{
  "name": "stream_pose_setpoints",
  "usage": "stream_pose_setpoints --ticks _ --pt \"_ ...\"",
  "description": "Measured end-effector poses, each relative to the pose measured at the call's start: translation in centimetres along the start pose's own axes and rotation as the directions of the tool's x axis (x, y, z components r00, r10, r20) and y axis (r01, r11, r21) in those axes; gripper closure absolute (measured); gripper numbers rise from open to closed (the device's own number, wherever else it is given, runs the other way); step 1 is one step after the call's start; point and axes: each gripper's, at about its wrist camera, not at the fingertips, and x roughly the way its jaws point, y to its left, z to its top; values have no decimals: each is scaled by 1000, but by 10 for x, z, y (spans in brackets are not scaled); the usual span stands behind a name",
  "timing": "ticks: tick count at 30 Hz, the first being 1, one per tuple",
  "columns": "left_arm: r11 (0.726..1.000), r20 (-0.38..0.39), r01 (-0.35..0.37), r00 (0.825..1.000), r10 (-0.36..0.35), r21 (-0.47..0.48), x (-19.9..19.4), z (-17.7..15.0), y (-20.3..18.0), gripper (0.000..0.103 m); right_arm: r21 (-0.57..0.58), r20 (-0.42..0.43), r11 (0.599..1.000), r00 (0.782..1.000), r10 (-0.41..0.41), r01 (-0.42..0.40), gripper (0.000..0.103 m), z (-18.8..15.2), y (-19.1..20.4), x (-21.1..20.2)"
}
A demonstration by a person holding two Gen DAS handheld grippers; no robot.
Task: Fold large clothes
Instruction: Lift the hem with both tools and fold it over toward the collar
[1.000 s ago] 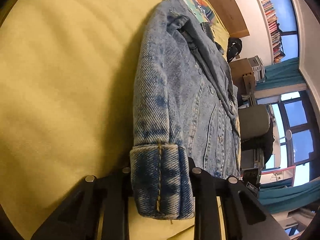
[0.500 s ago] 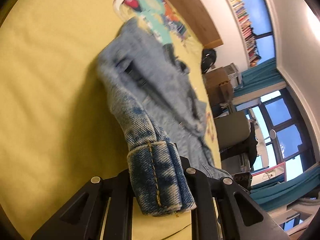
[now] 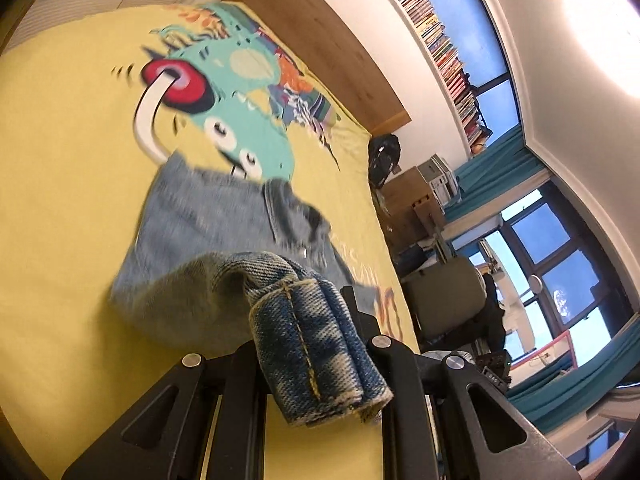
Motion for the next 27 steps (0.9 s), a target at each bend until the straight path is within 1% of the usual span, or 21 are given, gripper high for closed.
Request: stream_pose_setpoints --ticks 3,6,9,13,16,19,21,23,24,25,26,27 --pt "999 2 -38 999 38 -7 30 27 9 91 27 25 999 999 -20 20 91 28 -5 19" --pt "996 -11 -88 996 88 -32 68 53 23 91 54 27 996 997 -70 69 91 57 -18 52" --pt "990 -27 -138 990 137 -32 105 72 42 91 95 30 991 995 -100 97 91 75 -35 78" --pt "978 -78 -202 977 198 -49 149 84 70 91 147 7 974 984 -176 173 91 93 -67 114" --pt "968 -111 -243 966 234 -70 171 86 90 91 176 -22 957 973 -231 231 89 99 -88 138" --pt "959 -135 -265 958 251 -97 185 90 105 88 196 -45 942 962 -270 274 88 105 -105 156" --pt "956 -146 -267 958 249 -122 191 93 111 86 210 -53 933 957 -286 291 84 107 -112 163" --pt "956 -149 -259 960 239 -139 193 95 112 80 233 -61 927 956 -288 294 76 108 -117 168" --pt "956 -148 -252 962 231 -148 194 96 111 74 246 -63 925 957 -283 289 66 109 -120 170" --pt "957 -144 -249 963 228 -151 193 99 109 65 261 -55 923 959 -279 283 50 111 -123 170" --pt "955 -130 -254 963 235 -152 190 103 106 61 270 -45 922 960 -276 278 38 113 -123 168" --pt "954 -120 -257 963 241 -155 187 105 104 54 284 -27 921 963 -270 266 35 117 -123 165"
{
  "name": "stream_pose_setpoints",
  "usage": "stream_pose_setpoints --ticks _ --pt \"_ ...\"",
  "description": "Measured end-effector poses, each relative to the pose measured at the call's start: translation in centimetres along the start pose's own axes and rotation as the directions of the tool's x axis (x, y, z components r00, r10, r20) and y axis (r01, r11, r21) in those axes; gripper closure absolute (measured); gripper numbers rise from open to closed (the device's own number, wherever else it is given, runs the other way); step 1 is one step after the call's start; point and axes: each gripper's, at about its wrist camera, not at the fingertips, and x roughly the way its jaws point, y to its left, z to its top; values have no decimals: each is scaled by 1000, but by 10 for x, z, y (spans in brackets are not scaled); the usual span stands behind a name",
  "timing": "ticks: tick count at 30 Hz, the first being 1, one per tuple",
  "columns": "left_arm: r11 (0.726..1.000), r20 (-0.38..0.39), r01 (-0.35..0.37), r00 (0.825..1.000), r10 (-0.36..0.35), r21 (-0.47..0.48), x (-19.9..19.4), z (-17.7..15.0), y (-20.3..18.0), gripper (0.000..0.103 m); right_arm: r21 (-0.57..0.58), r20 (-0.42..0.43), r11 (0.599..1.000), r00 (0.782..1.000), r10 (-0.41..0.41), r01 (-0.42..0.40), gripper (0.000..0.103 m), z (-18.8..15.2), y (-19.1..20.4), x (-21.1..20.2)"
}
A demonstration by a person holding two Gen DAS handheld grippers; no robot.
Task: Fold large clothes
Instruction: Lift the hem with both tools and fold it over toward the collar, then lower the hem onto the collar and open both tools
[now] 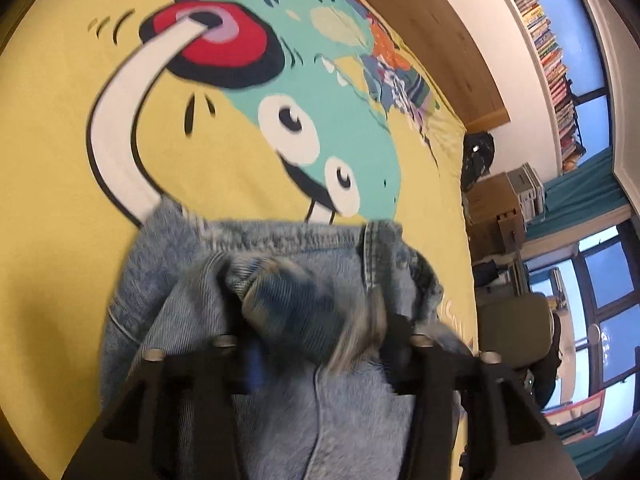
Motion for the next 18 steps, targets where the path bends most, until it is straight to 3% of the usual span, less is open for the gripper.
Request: stream_pose_setpoints --ticks 6,10,14,18 --pt "993 69 -78 995 72 90 -36 8 -23 48 -56 31 998 999 -6 8 31 10 19 -22" --pt "957 114 -188 979 167 222 -50 0 -50 48 -196 37 979 998 -55 62 31 3 50 -32" --pt "911 104 -240 971 217 335 -34 -19 -72 48 -355 7 928 993 -120 115 31 -20 84 -16" --pt "863 56 -254 965 256 437 5 -39 -83 48 -524 -37 840 981 -192 145 31 -57 118 24"
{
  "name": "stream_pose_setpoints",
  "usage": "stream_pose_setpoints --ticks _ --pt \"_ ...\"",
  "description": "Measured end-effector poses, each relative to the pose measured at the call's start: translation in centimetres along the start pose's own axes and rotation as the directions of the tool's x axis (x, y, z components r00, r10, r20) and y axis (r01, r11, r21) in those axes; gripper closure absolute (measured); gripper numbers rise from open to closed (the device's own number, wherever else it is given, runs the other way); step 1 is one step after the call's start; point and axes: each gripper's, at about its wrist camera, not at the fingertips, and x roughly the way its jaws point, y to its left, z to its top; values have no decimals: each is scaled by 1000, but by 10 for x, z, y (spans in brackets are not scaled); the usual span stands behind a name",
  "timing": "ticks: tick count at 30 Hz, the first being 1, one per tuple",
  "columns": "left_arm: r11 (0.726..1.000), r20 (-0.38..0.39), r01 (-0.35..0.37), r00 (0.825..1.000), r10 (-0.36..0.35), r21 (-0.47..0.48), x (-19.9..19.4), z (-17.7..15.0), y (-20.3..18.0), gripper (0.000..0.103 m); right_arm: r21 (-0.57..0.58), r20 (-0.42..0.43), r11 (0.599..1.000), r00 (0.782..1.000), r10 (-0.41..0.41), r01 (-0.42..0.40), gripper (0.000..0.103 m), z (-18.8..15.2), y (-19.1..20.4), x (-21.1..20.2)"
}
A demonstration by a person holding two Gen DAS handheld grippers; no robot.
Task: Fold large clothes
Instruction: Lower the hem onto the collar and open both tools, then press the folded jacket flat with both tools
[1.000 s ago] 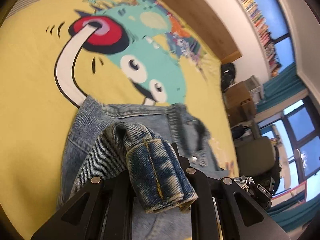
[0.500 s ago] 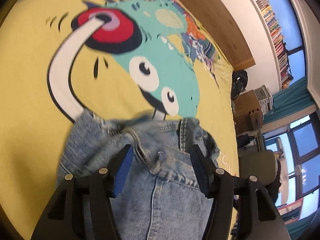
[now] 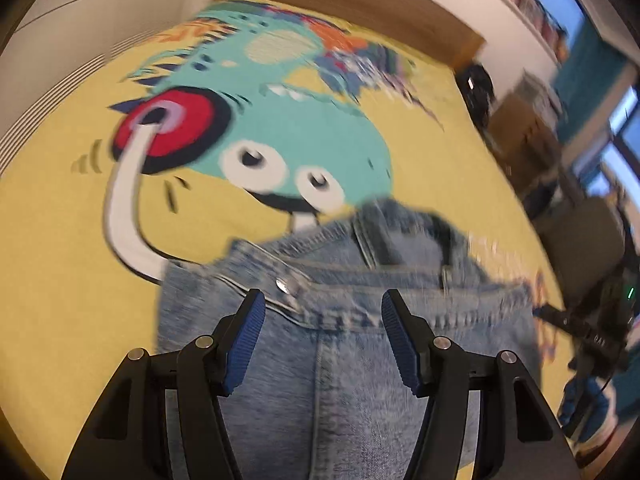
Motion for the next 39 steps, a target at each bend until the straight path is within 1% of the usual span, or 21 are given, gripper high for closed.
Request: stream_pose_setpoints --ticks 1,4,5,7,9,11,12,14,15,16,18,19,21,22,24,28,30,32,33,36,39 --pt "999 -16 -14 1000 15 29 11 -4 -7 48 -40 -21 999 1000 -6 5 31 -5 13 12" --pt "997 -56 -33 998 37 67 39 -14 -13 48 -143 -93 990 995 -30 17 31 -17 45 51" --pt "995 -69 -61 995 67 81 49 -18 -10 48 -174 -115 984 992 -45 25 31 -21 50 62" --pt "990 -91 -122 988 128 72 64 -23 4 48 -240 -152 968 982 -111 72 31 -30 59 83" --pt "992 -117 -124 985 126 27 72 -30 27 48 -306 -153 942 969 -193 139 31 -35 58 99" --pt "995 -105 -95 990 94 -8 68 -34 40 48 -294 -148 944 969 -200 150 31 -31 54 101" --pt "996 -99 -92 991 90 -13 65 -34 43 48 -289 -137 943 968 -209 163 31 -28 51 100" --pt "993 -94 -118 989 118 6 58 -34 42 48 -297 -102 920 950 -295 254 31 -21 41 94" --pt "991 -86 -135 987 136 17 53 -35 41 48 -288 -103 914 940 -325 285 31 -18 33 90" --pt "988 -76 -151 985 153 28 47 -34 40 48 -272 -102 917 938 -331 294 31 -15 24 83" --pt "982 -42 -179 982 182 59 32 -34 30 48 -248 -86 934 954 -287 258 31 -13 14 61" --pt "980 -26 -185 982 188 72 27 -34 25 48 -255 -76 931 955 -288 260 31 -13 14 52" --pt "978 6 -178 984 178 105 13 -39 11 48 -283 -56 924 958 -282 255 31 -18 18 34" --pt "979 13 -171 985 170 115 9 -42 7 48 -296 -52 926 964 -260 234 31 -25 20 23" --pt "979 18 -155 988 154 133 5 -52 -6 48 -313 -56 925 968 -244 215 31 -36 25 13" --pt "979 32 -142 990 139 144 3 -72 -17 47 -349 -72 912 964 -258 218 31 -65 27 3" --pt "982 16 -141 990 140 128 6 -84 -14 47 -344 -96 910 955 -281 233 31 -82 19 3" --pt "981 -17 -162 986 165 111 11 -99 -5 48 -336 -118 908 945 -305 251 30 -95 4 4" --pt "978 -23 -176 984 179 110 12 -105 -2 47 -330 -121 910 945 -303 250 30 -100 -3 2" --pt "979 -5 -180 983 182 91 3 -117 6 47 -299 -123 925 952 -279 233 30 -111 -15 -12" --pt "977 26 -196 980 195 84 -13 -115 2 47 -307 -119 915 943 -312 264 30 -114 -12 -24"
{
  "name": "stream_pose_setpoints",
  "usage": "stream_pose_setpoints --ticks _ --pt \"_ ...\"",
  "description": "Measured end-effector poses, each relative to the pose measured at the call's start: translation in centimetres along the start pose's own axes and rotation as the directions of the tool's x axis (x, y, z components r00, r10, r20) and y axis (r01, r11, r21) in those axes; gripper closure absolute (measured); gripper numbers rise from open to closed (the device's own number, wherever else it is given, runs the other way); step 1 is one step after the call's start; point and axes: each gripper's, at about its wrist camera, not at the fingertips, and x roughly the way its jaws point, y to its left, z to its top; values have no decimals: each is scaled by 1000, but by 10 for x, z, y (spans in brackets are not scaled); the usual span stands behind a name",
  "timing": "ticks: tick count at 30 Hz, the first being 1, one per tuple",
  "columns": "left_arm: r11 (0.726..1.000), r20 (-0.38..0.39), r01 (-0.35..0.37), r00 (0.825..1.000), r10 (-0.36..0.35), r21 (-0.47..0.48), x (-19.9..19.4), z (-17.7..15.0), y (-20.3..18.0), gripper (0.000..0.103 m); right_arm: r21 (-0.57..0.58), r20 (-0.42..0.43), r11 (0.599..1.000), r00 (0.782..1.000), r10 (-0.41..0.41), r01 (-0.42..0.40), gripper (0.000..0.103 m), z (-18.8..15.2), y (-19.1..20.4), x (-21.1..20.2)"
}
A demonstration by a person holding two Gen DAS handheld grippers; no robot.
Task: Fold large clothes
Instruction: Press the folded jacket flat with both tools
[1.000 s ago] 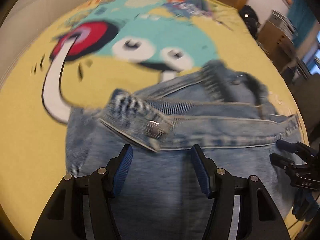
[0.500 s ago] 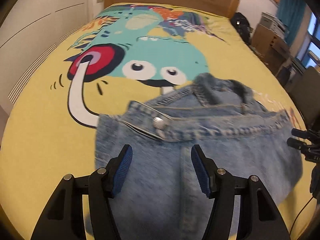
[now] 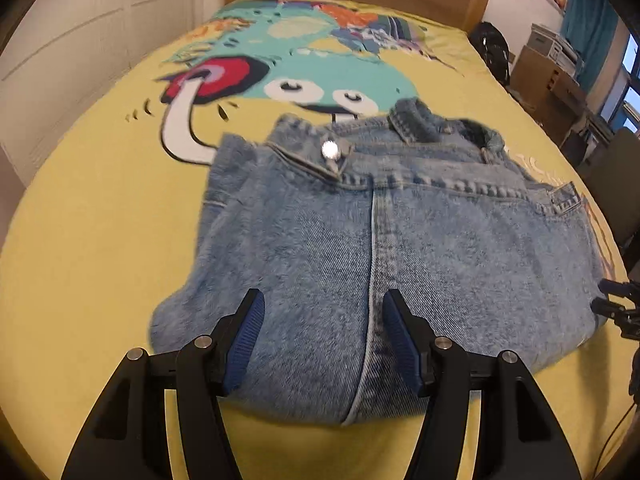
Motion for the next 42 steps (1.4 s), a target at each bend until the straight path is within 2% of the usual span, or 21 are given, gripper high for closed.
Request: stream_pose_setpoints --ticks 3,6,8,11,16,23,42 --pt "1000 45 -6 999 5 20 -14 3 -8 47 -1 30 1000 1000 -9 9 30 3 6 -14" --pt "999 53 -8 999 6 37 -12 6 -18 47 -13 72 1000 997 -9 10 30 10 18 -20" --pt "999 45 -12 999 10 37 -4 1 -20 47 -22 79 1000 997 -15 17 30 13 25 -16" --pt "999 32 -25 999 24 34 12 -14 -18 47 -19 41 999 999 -26 26 30 9 27 4" --pt "998 93 -38 995 33 48 17 -29 -18 45 18 62 999 998 28 -30 27 -7 14 19" --pt "994 147 -85 986 73 73 21 -38 -24 40 9 107 1000 994 25 -26 26 -15 15 19" --pt "990 151 -120 983 108 75 22 -40 -26 37 28 102 1000 995 7 -9 26 -28 16 11"
